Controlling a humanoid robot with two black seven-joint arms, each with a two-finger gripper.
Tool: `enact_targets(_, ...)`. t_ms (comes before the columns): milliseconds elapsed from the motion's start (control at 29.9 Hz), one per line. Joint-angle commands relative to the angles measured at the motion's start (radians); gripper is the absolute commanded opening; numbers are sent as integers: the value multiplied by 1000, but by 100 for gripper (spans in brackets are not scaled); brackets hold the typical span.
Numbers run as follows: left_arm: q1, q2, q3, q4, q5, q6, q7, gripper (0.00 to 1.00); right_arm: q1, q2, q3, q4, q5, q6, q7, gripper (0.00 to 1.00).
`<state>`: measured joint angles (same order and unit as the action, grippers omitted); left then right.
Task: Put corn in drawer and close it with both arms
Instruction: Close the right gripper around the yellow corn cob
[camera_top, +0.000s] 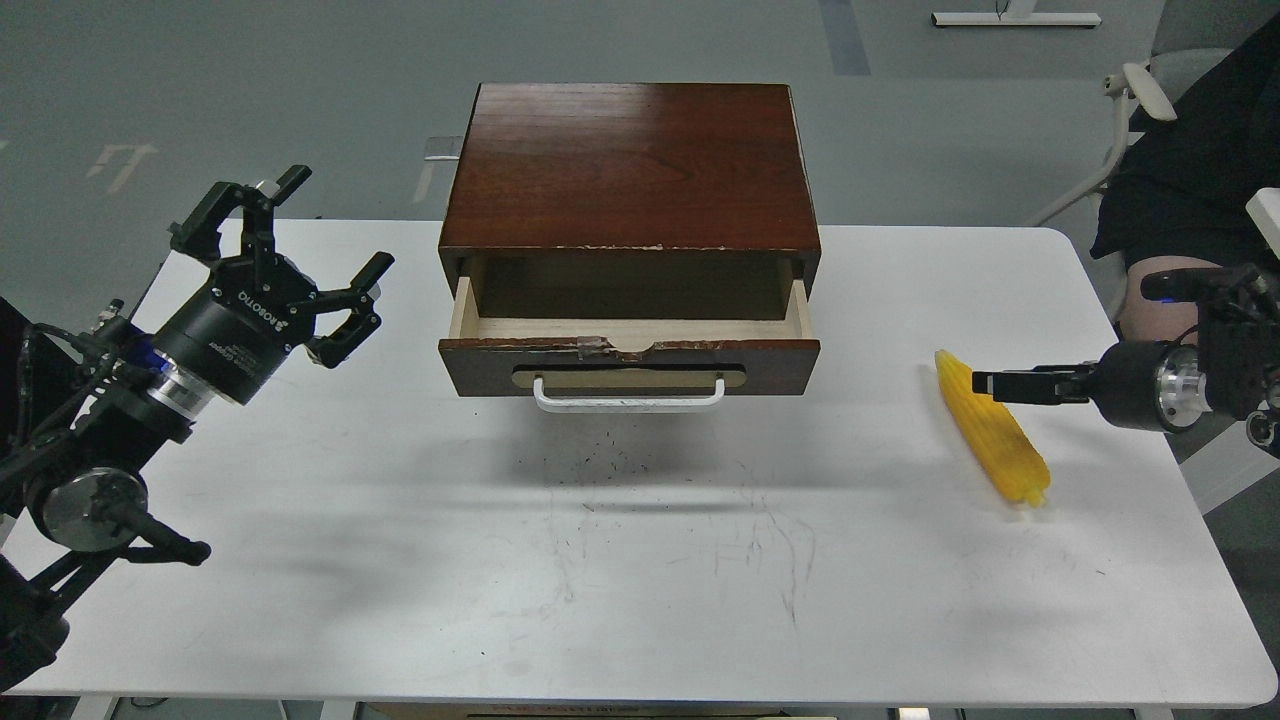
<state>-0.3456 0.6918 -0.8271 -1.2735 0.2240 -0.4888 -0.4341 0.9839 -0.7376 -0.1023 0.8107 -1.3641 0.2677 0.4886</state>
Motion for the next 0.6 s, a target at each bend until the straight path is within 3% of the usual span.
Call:
enact_targets(0,0,-1,-1,0,0,0,0,100,-4,18,-39,-22,-1,-8,0,100)
enact_targets(334,0,-3,0,0,0,0,0,100,-17,44,-99,-45,-1,-41,0,96)
enact_targets(468,0,-3,0,0,0,0,0,100,-19,44,-109,-45,-1,-44,0,90)
enact_targets(568,0,-3,-1,0,0,0,0,100,-24,44,-117,-44,-1,-44,0,73)
